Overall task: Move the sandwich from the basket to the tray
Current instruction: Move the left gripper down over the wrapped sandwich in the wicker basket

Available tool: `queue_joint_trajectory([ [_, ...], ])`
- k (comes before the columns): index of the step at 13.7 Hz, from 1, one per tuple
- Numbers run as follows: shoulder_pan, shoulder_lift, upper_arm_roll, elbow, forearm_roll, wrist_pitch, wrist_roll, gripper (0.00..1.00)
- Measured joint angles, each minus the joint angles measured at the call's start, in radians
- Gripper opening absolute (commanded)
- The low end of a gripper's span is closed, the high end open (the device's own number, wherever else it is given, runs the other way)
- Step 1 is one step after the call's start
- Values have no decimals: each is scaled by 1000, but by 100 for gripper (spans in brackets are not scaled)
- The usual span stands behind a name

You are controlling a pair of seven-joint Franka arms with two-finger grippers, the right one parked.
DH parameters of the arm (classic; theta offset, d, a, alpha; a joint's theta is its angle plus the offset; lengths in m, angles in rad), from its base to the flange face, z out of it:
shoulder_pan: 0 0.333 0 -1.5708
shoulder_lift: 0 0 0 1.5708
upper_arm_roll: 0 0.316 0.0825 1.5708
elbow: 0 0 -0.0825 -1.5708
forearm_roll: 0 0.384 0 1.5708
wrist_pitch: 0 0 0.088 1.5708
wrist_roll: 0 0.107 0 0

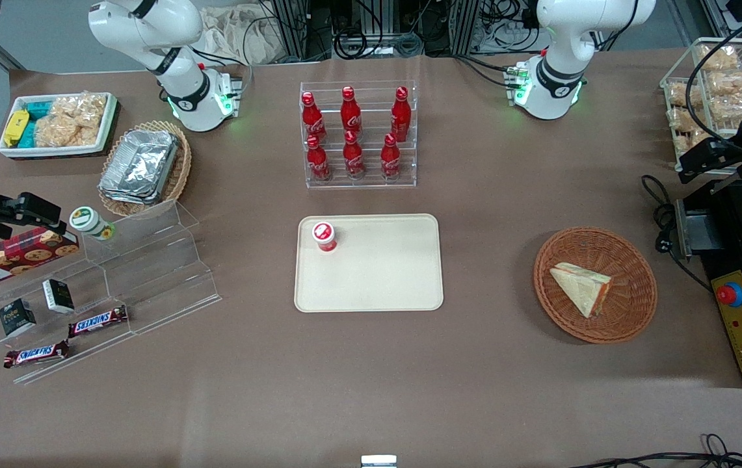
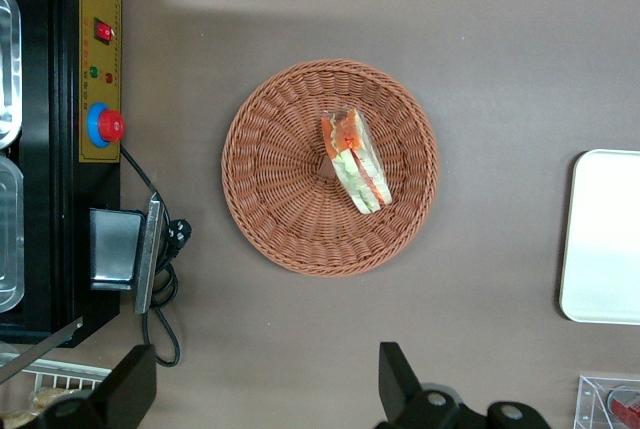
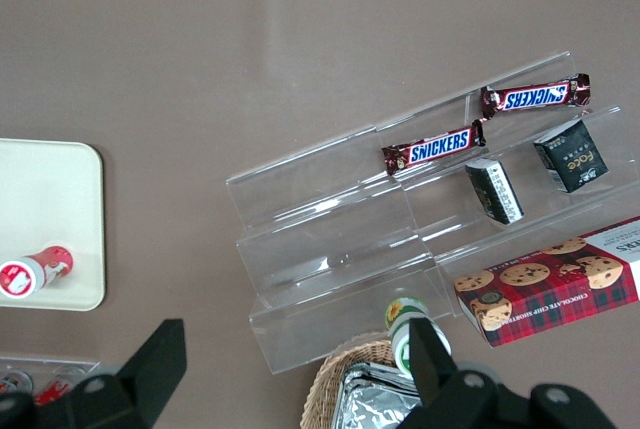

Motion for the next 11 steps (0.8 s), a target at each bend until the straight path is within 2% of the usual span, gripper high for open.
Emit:
queue_joint_trajectory([
  [6, -1, 0, 2, 16, -2, -19, -16, 100],
  [11, 14, 114, 8, 12, -117, 35, -78, 100],
])
